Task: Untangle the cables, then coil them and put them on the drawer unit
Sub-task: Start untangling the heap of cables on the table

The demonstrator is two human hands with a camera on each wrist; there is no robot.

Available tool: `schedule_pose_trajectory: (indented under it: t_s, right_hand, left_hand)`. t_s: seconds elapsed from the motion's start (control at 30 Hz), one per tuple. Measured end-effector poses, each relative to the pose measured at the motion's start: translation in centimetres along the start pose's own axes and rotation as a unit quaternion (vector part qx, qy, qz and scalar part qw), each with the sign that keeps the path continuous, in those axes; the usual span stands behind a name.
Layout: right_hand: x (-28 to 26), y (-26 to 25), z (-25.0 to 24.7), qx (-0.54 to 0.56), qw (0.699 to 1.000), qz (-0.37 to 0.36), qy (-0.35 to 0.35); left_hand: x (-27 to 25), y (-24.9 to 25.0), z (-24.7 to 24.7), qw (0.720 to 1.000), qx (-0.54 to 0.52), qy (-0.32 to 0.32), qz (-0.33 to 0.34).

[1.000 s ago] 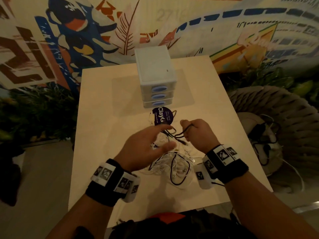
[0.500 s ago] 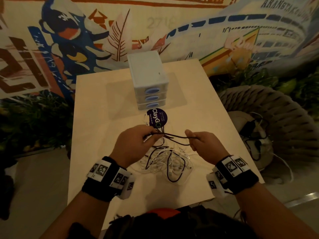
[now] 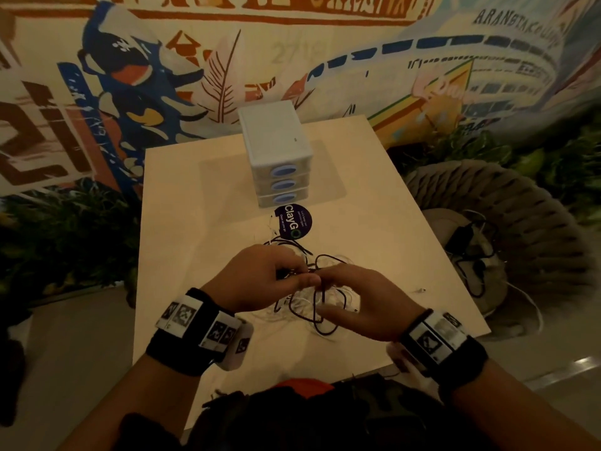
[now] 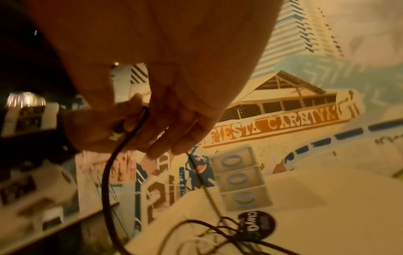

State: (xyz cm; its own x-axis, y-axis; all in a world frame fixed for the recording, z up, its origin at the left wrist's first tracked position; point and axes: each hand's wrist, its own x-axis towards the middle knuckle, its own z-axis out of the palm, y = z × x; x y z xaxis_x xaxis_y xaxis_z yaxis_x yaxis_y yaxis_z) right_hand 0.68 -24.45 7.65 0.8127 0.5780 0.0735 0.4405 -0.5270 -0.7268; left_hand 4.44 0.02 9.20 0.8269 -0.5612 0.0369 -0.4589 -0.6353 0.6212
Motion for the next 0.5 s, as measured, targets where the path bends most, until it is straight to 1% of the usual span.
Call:
schedule_pose_trajectory:
  t_s: [0.07, 0.13, 0.23, 0.3, 0.33, 0.37, 0.4, 0.47, 0.5]
  right_hand:
    - [1.4, -1.5, 0.0, 0.063, 0.998, 0.02, 0.001]
    - [2.0, -1.9, -0.1, 0.094, 0.994, 0.051, 0.008]
    - [1.4, -1.3, 0.0, 0.145, 0.986, 0.078, -0.001]
    - [0.5, -0.4, -0.1, 0.213, 0.97, 0.117, 0.016]
    - [0.1, 0.0, -0.1, 0.223, 0.965, 0.133, 0.032]
    - [-0.3, 0.5, -0.2, 0.199, 0.968, 0.145, 0.048]
    - [-0.6, 0.9, -0.2, 0.15, 0.976, 0.149, 0.054]
    - [-1.0, 1.2, -0.4, 0.061, 0.986, 0.15, 0.027]
    - [-1.0, 1.1, -0.4, 0.05, 0.988, 0.143, 0.004]
  left_hand:
    - [0.2, 0.5, 0.0, 0.999, -0.029, 0.018, -0.013]
    - [0.2, 0.5, 0.0, 0.998, -0.057, 0.025, -0.023]
    - [-0.2, 0.2, 0.0, 0.996, -0.076, -0.008, -0.042]
    - [-0.3, 0.1, 0.1, 0.995, -0.083, -0.024, -0.052]
    - [-0.3, 0.1, 0.1, 0.994, -0.092, -0.023, -0.059]
    - [-0.2, 0.0, 0.1, 0.993, -0.101, -0.018, -0.065]
    - [0.0, 0.1, 0.0, 0.992, -0.106, -0.012, -0.068]
    - [0.3, 0.1, 0.3, 0.992, -0.103, -0.015, -0.065]
    - [0.5, 0.2, 0.5, 0.993, -0.102, -0.026, -0.061]
